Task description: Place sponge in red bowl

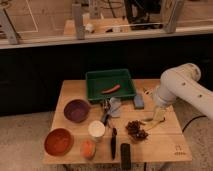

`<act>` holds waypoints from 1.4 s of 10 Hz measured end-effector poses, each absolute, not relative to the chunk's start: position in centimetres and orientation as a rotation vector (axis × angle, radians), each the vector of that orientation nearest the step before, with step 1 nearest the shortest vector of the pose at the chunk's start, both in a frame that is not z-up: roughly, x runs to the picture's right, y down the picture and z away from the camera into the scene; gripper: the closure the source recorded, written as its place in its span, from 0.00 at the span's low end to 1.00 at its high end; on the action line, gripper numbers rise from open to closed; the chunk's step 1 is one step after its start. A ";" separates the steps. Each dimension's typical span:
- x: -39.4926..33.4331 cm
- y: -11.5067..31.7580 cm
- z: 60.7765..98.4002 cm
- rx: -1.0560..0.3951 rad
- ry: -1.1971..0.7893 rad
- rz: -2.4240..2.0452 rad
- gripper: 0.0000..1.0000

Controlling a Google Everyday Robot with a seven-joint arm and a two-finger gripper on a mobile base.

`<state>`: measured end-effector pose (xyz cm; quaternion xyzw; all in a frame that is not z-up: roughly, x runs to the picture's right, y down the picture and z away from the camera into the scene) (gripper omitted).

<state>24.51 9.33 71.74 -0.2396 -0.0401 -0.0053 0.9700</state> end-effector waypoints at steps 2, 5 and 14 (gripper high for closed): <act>24.3 9.7 75.6 -0.460 -0.081 -0.033 0.20; 25.7 7.5 79.6 -0.460 -0.068 -0.005 0.20; 25.7 5.8 82.8 -0.427 -0.116 0.036 0.20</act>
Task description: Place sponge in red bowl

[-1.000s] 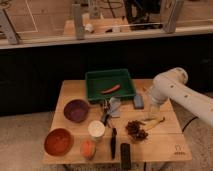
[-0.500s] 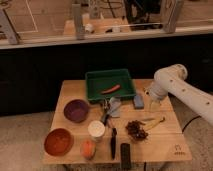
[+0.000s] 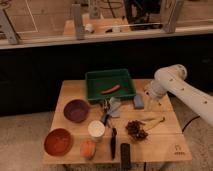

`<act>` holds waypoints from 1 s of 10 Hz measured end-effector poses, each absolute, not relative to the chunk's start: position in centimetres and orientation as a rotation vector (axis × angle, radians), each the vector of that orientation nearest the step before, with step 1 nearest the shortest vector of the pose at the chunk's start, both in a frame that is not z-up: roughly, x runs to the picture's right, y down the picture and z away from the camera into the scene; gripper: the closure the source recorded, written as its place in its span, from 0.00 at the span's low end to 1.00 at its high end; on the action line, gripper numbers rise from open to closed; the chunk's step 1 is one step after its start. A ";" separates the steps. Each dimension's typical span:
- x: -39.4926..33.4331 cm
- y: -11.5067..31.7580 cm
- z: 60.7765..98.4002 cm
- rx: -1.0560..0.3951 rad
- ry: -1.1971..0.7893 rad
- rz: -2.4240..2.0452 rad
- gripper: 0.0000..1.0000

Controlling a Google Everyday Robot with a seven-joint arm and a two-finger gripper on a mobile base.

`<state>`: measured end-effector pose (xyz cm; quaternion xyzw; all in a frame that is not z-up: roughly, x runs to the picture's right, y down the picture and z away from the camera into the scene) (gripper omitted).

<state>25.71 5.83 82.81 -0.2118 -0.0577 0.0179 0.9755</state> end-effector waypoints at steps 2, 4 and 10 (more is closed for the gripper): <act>25.2 5.5 84.9 -0.433 -0.130 0.040 0.20; 24.7 6.0 87.5 -0.459 -0.123 0.028 0.22; 24.5 5.9 90.7 -0.510 -0.117 0.050 0.32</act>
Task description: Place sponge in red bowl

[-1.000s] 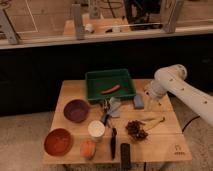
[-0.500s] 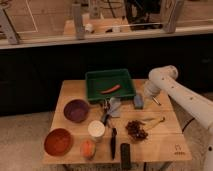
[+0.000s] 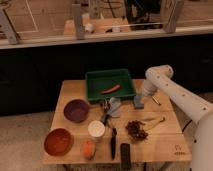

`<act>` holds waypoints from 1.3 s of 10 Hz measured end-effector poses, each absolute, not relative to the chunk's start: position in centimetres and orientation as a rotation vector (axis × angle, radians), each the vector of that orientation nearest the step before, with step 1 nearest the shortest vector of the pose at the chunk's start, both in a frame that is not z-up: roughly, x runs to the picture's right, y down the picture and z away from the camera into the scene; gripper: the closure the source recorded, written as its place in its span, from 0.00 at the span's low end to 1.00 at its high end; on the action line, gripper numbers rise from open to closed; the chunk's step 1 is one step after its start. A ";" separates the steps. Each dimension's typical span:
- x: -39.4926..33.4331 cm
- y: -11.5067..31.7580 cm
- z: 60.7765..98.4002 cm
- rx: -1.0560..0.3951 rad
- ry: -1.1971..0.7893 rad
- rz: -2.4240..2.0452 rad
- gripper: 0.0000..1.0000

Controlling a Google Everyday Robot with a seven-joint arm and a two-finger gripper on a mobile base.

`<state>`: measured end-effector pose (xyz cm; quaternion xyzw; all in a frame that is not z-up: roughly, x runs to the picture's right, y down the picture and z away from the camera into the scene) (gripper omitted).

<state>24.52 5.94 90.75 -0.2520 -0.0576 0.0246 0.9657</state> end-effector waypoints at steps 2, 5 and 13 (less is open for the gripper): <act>25.2 6.1 91.3 -0.536 -0.120 0.079 0.20; 25.0 6.6 92.5 -0.576 -0.147 0.076 0.20; 24.7 7.8 96.4 -0.612 -0.145 0.009 0.39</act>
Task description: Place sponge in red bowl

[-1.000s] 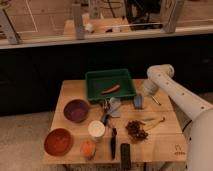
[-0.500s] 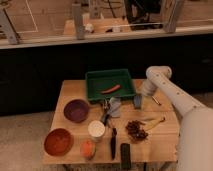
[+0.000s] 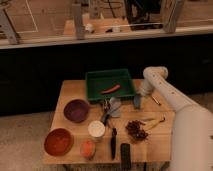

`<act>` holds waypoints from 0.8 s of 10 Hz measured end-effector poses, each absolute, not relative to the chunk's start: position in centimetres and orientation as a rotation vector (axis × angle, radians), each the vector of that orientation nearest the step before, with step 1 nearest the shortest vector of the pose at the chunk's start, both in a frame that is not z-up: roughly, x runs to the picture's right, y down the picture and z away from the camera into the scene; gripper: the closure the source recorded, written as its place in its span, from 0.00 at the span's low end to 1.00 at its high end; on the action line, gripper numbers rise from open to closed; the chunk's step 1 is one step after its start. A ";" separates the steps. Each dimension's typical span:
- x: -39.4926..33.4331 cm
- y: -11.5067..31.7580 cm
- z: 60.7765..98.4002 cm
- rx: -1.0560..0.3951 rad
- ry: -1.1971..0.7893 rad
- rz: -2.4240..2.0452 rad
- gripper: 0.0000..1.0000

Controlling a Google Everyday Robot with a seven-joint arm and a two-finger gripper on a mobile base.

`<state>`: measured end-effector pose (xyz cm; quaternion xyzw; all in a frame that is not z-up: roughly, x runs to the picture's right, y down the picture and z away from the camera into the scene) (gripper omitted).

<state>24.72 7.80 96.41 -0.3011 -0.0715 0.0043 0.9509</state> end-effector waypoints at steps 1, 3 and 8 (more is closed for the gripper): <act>24.8 7.9 96.5 -0.612 -0.136 0.006 0.49; 24.9 8.1 96.0 -0.609 -0.117 -0.003 0.56; 30.1 5.7 89.0 -0.546 -0.048 0.064 0.56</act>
